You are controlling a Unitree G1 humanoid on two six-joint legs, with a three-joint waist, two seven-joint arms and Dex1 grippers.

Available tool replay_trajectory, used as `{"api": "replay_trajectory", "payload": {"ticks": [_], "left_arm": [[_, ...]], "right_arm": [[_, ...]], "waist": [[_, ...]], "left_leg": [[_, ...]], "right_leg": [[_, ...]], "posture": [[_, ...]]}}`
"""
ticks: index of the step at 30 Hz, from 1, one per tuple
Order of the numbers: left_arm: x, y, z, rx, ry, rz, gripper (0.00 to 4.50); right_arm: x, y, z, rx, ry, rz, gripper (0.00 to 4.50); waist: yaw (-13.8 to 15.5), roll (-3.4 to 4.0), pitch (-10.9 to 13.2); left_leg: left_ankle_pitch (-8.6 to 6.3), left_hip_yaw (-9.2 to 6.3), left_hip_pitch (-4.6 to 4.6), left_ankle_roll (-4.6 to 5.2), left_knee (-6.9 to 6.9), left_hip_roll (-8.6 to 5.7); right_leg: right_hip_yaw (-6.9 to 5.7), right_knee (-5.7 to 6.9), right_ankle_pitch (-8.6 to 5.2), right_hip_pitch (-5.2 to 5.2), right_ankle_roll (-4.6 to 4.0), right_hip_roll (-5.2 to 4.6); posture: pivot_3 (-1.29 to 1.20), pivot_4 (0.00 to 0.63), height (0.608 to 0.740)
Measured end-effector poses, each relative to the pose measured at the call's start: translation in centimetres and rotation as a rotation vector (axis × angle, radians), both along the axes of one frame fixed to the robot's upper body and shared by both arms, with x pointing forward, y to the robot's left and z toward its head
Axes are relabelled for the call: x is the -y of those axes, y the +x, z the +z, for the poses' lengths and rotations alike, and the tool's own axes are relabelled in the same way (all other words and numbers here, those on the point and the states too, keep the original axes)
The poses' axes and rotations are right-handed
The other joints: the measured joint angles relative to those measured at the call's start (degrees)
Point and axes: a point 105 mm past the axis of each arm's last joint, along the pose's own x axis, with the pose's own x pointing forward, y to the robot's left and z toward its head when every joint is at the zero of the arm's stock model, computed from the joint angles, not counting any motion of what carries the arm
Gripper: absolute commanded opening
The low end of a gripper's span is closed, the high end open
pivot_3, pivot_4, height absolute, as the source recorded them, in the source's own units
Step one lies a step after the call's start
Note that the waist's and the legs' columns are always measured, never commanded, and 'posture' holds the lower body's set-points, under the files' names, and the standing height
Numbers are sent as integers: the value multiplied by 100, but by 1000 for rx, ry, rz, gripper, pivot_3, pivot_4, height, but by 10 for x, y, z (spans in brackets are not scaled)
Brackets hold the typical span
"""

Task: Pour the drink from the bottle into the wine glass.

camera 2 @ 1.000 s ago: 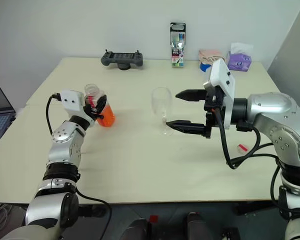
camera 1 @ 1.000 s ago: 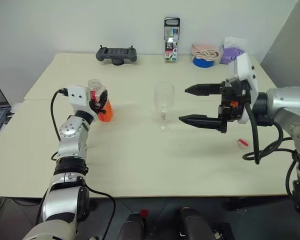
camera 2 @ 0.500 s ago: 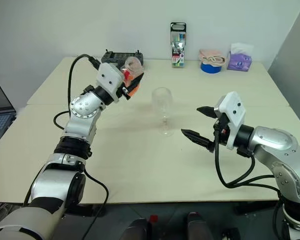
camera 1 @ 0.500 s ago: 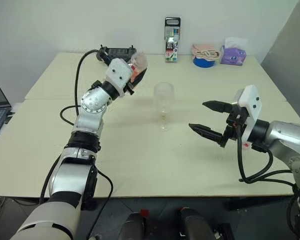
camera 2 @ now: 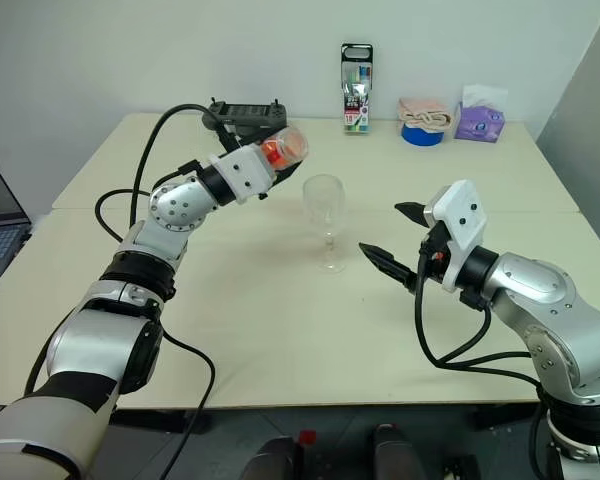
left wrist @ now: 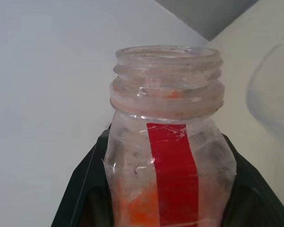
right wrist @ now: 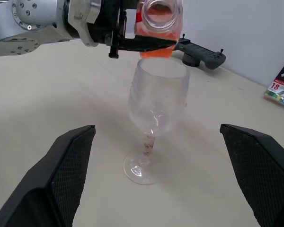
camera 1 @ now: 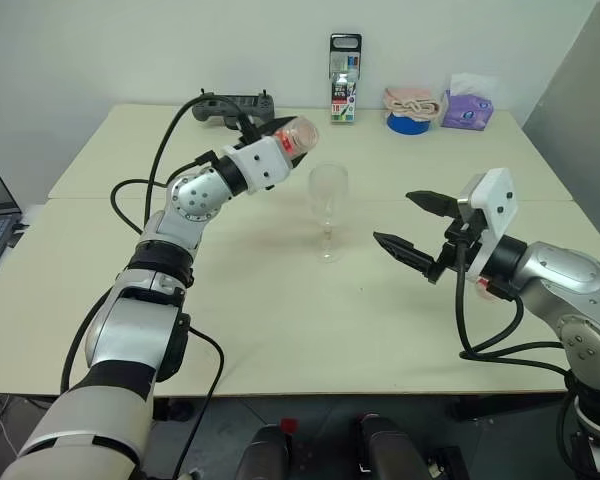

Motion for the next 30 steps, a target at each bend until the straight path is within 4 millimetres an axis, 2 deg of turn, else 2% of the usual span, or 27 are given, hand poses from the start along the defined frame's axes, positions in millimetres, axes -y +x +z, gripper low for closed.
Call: {"api": "replay_trajectory", "payload": {"ticks": [5, 10, 18, 30], "left_arm": [[3, 1, -9, 10, 66, -1, 1897], [11, 0, 5, 113, 120, 1, 1897], [13, -2, 1, 228, 236, 14, 1896], [11, 1, 18, 362, 275, 59, 1896]], "right_arm": [[0, 0, 0, -1, 1, -3, 4500], [1, 1, 0, 1, -3, -7, 4500], [1, 1, -1, -1, -5, -3, 4500], [0, 0, -1, -3, -8, 1, 4500]], "waist": [[-2, 0, 0], [-1, 0, 0], [-46, 0, 0], [-48, 0, 0]], "left_leg": [[0, -1, -1, 0, 2, 0], [0, 1, -1, 0, 1, -1], [0, 0, 1, 0, 2, 0], [0, 1, 1, 0, 2, 0]], "right_leg": [[0, 0, -1, 0, 2, 0], [1, -1, 0, 0, 1, 0], [1, 4, -6, 1, 11, 0], [0, 5, -5, 0, 10, 0]], "posture": [[0, 150, 740], [0, 150, 740], [0, 150, 740], [0, 150, 740]]}}
